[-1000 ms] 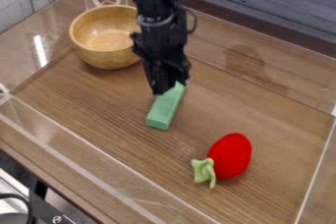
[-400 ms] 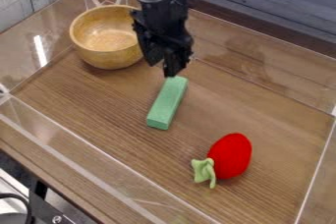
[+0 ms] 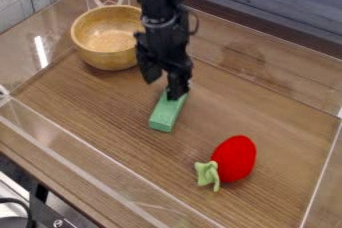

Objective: Put the green block in the brown bowl

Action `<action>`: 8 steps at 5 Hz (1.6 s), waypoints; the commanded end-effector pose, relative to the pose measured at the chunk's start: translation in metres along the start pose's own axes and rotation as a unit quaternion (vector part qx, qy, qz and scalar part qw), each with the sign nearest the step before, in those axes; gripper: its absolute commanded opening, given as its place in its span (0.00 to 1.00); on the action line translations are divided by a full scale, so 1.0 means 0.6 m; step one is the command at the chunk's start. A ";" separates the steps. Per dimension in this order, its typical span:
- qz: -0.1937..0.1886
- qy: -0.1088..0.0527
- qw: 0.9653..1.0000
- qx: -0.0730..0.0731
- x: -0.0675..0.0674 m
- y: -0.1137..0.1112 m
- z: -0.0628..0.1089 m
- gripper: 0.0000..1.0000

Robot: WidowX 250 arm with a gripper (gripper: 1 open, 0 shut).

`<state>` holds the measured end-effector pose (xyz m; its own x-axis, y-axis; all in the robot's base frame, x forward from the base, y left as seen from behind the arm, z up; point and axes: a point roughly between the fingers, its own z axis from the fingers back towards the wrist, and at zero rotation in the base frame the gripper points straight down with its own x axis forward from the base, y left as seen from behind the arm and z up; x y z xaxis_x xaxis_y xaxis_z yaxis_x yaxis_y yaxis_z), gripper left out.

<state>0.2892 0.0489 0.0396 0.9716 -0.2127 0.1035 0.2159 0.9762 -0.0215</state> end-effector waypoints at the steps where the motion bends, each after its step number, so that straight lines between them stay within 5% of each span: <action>1: -0.011 -0.005 1.000 0.011 0.003 -0.001 -0.011 1.00; 8: -0.009 0.055 0.998 0.004 -0.005 -0.002 -0.063 1.00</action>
<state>0.2984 0.0476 0.0211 0.9707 -0.2334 0.0573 0.2338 0.9723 -0.0006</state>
